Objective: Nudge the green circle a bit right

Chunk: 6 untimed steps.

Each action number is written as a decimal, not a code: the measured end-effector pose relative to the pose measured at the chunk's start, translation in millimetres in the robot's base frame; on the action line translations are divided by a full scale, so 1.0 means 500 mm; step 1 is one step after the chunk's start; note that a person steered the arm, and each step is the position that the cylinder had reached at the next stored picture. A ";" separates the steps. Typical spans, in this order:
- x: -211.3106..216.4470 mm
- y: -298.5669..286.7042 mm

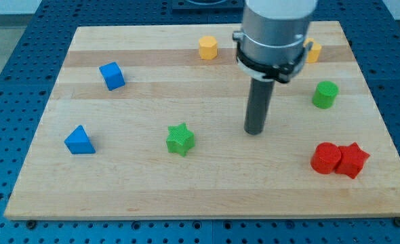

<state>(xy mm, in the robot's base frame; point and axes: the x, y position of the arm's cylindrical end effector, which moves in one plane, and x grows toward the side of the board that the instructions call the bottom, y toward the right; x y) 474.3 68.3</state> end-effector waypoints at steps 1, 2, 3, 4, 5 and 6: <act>-0.080 0.020; -0.146 0.123; -0.151 0.194; -0.154 0.200; -0.183 0.254; -0.230 0.311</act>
